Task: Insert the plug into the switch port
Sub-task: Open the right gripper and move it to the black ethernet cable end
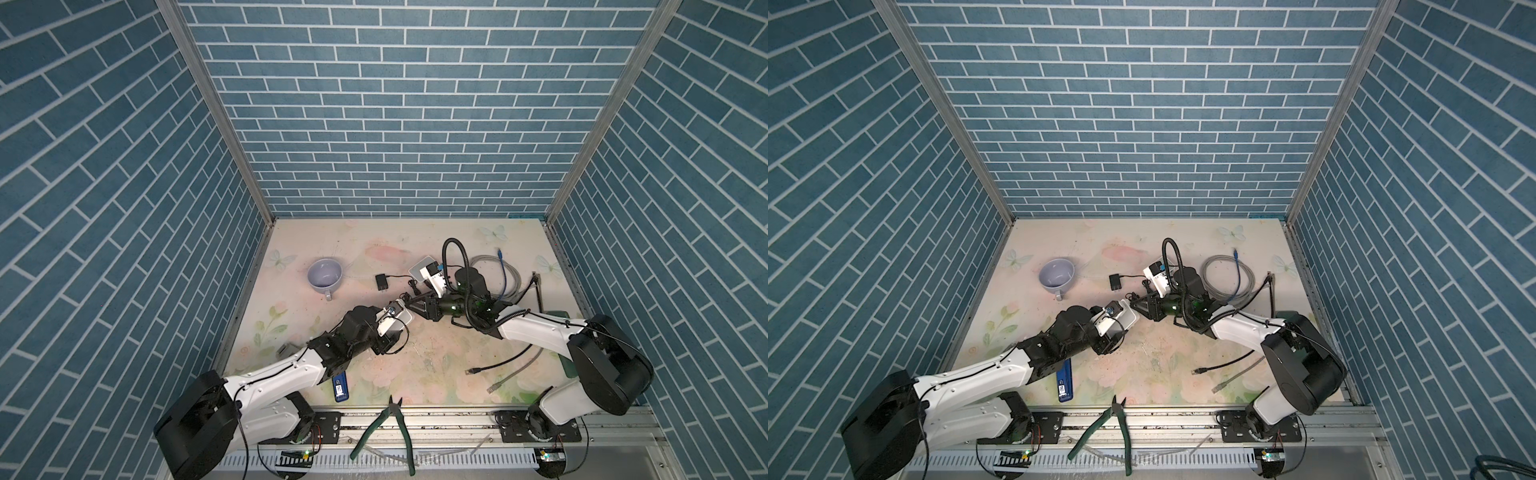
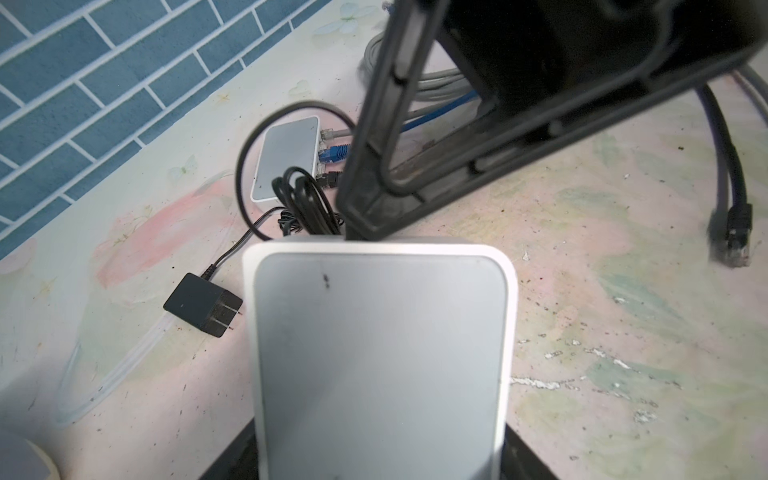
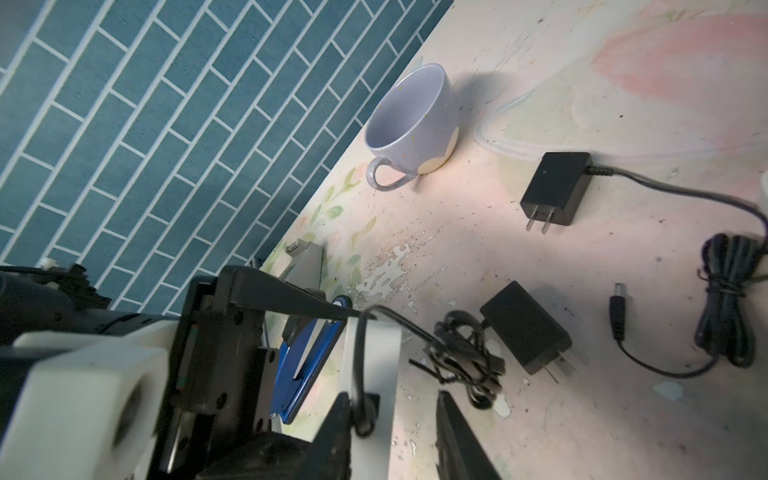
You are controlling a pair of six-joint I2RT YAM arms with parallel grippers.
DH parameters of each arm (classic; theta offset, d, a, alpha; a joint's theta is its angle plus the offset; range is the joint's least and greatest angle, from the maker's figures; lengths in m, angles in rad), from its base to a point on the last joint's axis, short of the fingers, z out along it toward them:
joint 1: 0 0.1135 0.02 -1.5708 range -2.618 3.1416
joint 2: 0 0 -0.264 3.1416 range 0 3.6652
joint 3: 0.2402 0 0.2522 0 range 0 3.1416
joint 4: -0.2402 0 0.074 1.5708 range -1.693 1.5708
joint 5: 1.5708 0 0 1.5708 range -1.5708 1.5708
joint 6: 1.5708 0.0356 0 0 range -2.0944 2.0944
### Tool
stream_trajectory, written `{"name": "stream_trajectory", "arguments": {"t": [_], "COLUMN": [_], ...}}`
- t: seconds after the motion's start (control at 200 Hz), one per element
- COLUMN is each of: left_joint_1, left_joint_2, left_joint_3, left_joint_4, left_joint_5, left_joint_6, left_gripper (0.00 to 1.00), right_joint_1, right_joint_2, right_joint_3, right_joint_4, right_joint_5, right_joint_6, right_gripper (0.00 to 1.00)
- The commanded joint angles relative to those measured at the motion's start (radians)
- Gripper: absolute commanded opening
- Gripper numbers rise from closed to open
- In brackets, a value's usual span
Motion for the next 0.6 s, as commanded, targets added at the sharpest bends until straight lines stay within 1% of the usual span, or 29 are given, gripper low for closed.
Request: {"name": "stream_trajectory", "arguments": {"t": [0.0,0.1,0.145,0.2,0.27,0.33,0.415,0.44,0.49,0.525,0.57,0.595], "left_joint_1": [-0.004,-0.004,-0.004,-0.004,-0.004,-0.005,-0.007,-0.010,-0.018,-0.024,-0.034,-0.041], "left_joint_2": [-0.030,-0.018,-0.008,0.008,0.036,0.062,0.094,0.103,0.119,0.130,0.143,0.150], "left_joint_3": [0.070,0.096,0.113,0.139,0.175,0.200,0.220,0.223,0.232,0.239,0.248,0.253], "left_joint_4": [0.030,-0.079,-0.125,-0.187,-0.259,-0.307,-0.348,-0.357,-0.376,-0.391,-0.412,-0.423], "left_joint_5": [-0.024,-0.045,-0.056,-0.059,-0.035,-0.012,0.023,0.029,0.034,0.037,0.038,0.039], "left_joint_6": [-0.090,-0.128,-0.152,-0.179,-0.205,-0.222,-0.238,-0.242,-0.251,-0.258,-0.266,-0.273], "left_gripper": [0.48,0.48,0.48,0.48,0.48,0.48,0.48,0.48,0.48,0.48,0.48,0.48], "right_joint_1": [-0.023,-0.053,-0.060,-0.067,-0.077,-0.083,-0.087,-0.087,-0.090,-0.093,-0.096,-0.098], "right_joint_2": [-0.048,-0.105,-0.134,-0.178,-0.246,-0.312,-0.406,-0.432,-0.476,-0.500,-0.520,-0.526], "right_joint_3": [-0.001,0.014,0.019,0.015,-0.001,-0.024,-0.058,-0.067,-0.080,-0.085,-0.087,-0.082], "right_joint_4": [-0.221,-0.334,-0.386,-0.434,-0.458,-0.452,-0.419,-0.409,-0.391,-0.383,-0.384,-0.391], "right_joint_5": [-0.019,0.001,0.033,0.102,0.211,0.293,0.413,0.445,0.512,0.545,0.613,0.637], "right_joint_6": [-0.078,-0.150,-0.190,-0.235,-0.283,-0.344,-0.396,-0.405,-0.415,-0.415,-0.413,-0.413], "right_gripper": [0.38,0.40,0.40,0.41,0.42,0.42,0.43,0.47,0.61,0.75,0.97,0.99]}}
